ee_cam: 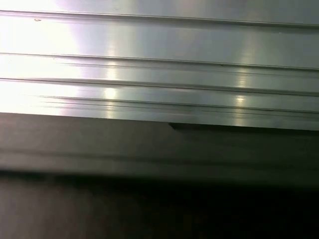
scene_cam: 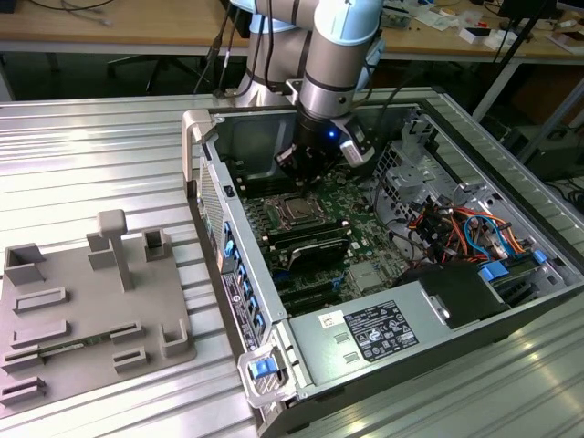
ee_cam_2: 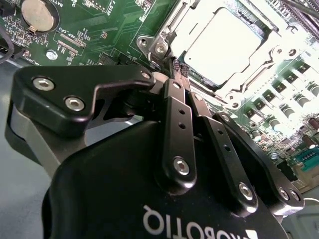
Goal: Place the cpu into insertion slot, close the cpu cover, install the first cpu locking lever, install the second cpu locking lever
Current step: 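Install the first cpu locking lever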
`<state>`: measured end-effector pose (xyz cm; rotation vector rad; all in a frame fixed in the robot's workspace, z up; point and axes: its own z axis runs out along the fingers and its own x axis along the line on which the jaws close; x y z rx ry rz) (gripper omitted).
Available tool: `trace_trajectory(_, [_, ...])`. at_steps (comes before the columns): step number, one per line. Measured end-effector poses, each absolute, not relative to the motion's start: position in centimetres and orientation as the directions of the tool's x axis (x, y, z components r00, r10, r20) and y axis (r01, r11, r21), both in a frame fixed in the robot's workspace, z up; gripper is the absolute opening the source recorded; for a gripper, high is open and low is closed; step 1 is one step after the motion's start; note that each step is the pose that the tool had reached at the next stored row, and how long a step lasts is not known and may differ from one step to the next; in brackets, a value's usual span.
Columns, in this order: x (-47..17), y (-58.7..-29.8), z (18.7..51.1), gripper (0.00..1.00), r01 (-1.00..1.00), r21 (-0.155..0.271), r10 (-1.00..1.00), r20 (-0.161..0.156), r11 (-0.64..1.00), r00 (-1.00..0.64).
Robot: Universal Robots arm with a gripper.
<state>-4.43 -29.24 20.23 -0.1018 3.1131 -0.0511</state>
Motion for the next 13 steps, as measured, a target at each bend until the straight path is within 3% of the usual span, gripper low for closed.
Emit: trace_trajectory(13, [-4.3,-28.77,20.9,0.11,-0.065,-0.033,-0.066,-0.026,0.997,-0.998])
